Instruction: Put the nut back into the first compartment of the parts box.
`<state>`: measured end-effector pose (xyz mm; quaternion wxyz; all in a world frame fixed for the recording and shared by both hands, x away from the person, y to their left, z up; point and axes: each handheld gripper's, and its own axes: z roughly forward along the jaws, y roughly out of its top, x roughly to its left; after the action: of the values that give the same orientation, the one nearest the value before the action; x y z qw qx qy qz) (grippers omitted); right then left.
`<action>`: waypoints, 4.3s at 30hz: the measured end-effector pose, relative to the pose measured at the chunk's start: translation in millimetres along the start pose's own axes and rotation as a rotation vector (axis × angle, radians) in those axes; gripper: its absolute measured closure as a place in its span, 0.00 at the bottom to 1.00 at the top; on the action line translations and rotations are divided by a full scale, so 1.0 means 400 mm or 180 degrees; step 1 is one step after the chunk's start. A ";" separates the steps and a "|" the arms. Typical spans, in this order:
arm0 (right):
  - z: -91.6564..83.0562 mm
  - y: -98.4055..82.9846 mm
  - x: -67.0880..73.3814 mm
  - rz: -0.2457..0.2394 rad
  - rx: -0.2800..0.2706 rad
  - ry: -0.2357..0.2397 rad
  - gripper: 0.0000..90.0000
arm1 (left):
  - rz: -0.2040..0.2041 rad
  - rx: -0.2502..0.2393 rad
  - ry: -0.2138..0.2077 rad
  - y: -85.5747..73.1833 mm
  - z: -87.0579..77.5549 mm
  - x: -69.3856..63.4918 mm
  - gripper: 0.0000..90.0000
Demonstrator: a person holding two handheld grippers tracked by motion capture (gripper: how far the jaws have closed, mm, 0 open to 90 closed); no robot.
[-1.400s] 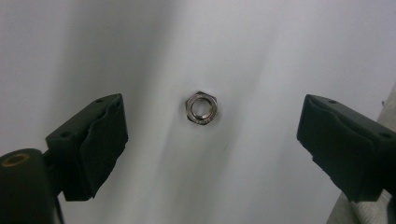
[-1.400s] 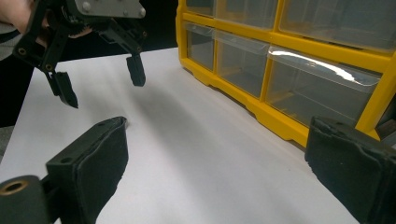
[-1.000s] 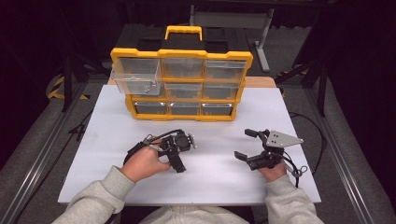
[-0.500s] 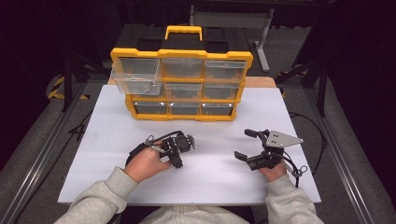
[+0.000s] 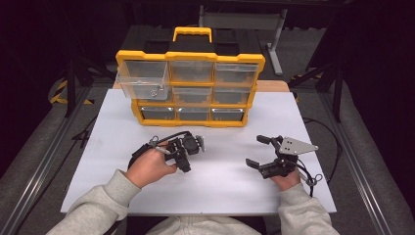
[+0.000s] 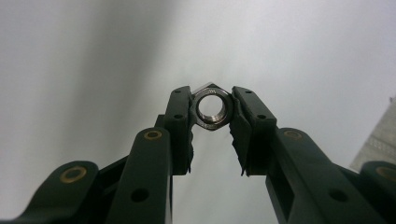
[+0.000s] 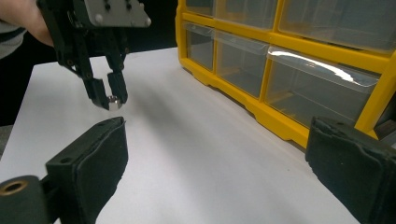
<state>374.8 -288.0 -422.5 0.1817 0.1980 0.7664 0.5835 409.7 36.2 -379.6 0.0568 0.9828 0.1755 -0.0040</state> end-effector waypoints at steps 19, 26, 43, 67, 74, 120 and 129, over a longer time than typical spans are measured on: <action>0.000 0.000 -0.001 0.0012 -0.0009 0.0002 0.07 | -0.0020 -0.0091 0.0099 -0.033 -0.239 0.022 0.77; 0.000 -0.001 -0.002 0.0019 -0.0008 0.0000 0.07 | -0.0037 -0.0154 0.0201 -0.049 -0.340 0.030 0.77; 0.000 -0.001 -0.003 0.0031 -0.0006 -0.0004 0.07 | -0.0213 -0.0328 0.0312 -0.071 -0.525 0.061 0.77; 0.000 -0.002 -0.003 0.0026 -0.0002 0.0008 0.07 | -0.0781 -0.0683 0.0486 -0.090 -0.709 0.183 0.77; 0.001 -0.002 -0.004 0.0029 0.0000 0.0016 0.07 | -0.1178 -0.0666 0.0542 -0.092 -0.693 0.250 0.77; 0.004 -0.004 -0.004 0.0031 0.0025 0.0066 0.07 | -0.2177 -0.0484 -0.0060 -0.093 -0.502 0.405 0.77; 0.003 -0.004 -0.003 0.0030 0.0030 0.0073 0.07 | -0.2084 -0.0662 0.0102 -0.106 -0.537 0.390 0.62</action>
<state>376.5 -288.0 -424.3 0.1693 0.1958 0.7702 0.5830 538.9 153.7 -175.2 0.1496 0.8633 0.4819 0.0113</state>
